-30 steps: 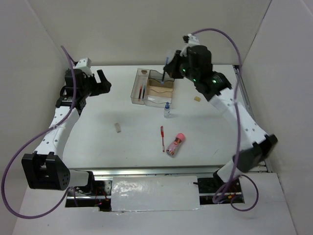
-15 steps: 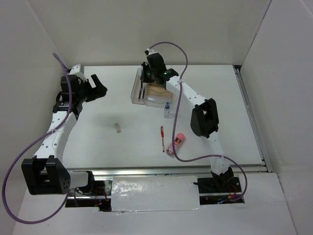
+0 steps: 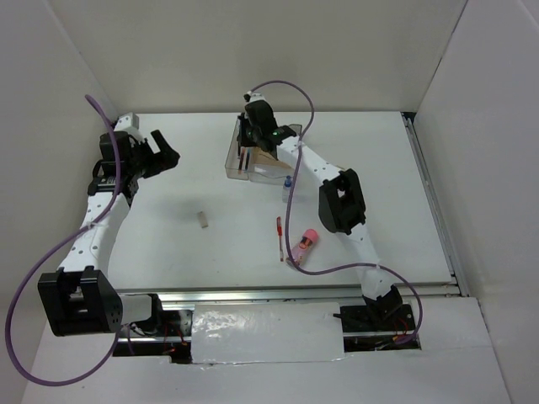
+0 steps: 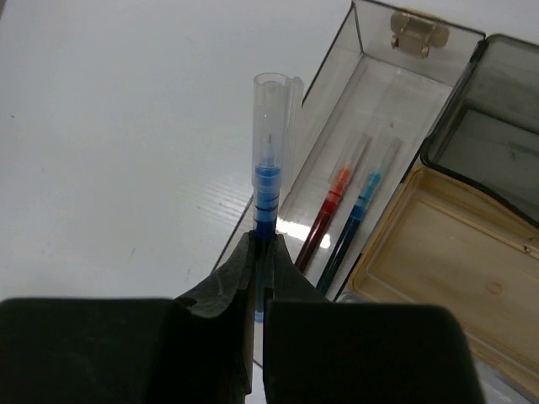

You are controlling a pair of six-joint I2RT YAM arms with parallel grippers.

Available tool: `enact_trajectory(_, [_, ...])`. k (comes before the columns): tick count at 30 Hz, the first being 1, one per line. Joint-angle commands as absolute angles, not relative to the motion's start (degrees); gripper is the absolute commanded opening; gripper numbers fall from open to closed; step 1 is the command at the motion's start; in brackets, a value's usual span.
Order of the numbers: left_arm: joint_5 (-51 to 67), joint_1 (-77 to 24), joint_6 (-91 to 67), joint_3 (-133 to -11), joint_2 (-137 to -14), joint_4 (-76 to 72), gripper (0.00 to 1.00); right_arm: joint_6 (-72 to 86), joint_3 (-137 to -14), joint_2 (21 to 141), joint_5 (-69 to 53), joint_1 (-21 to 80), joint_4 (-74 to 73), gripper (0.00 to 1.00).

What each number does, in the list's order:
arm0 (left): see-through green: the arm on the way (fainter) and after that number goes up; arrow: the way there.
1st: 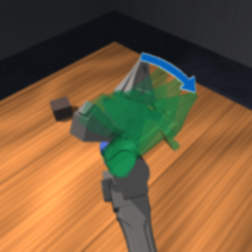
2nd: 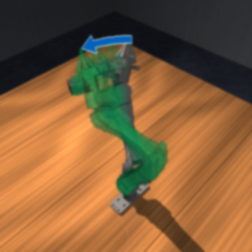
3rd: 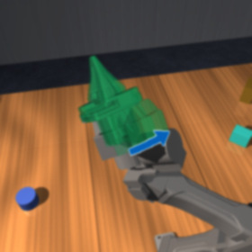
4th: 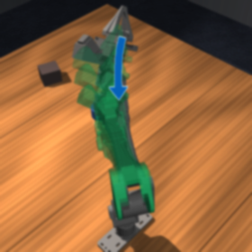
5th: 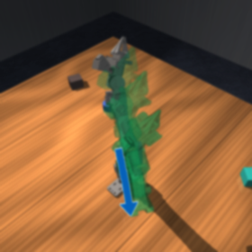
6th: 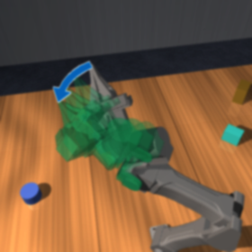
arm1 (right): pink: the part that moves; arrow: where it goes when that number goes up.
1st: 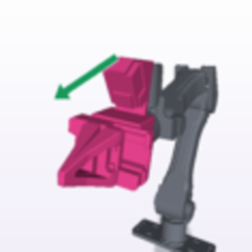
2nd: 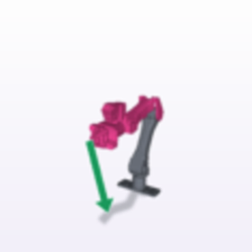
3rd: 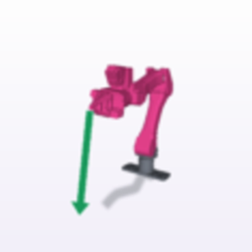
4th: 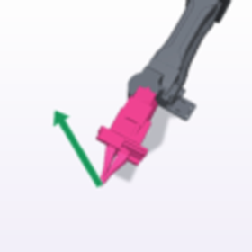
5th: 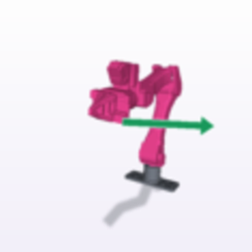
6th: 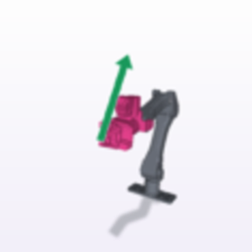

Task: Sort the stationery into containers
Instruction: Place the pen in the storage box, then pick up the pen from the center of the board.

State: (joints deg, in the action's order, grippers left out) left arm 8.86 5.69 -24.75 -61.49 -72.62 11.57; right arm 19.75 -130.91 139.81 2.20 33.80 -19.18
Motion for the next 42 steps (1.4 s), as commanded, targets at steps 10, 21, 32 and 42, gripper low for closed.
enact_trajectory(10, [10.11, 6.42, -26.45, -61.61, -71.98, 9.93, 0.99, 21.8, -131.48, 141.77, 1.14, 32.34, -16.26, 0.57])
enact_trajectory(21, [8.7, 6.42, -26.02, -63.9, -67.95, 11.86, 0.99, 18.28, -108.67, 111.74, 0.8, 34.89, -22.23, 0.45])
enact_trajectory(32, [9.32, 6.59, -26.1, -62.84, -64.17, 13.8, 0.99, 20.48, -63.21, 83.68, 6.15, 42.09, -20.66, 0.44])
enact_trajectory(42, [7.39, 6.77, -26.02, -60.91, -62.84, 14.06, 0.99, 26.1, -61.7, 91.91, 5.63, 44.39, -19.07, 0.49])
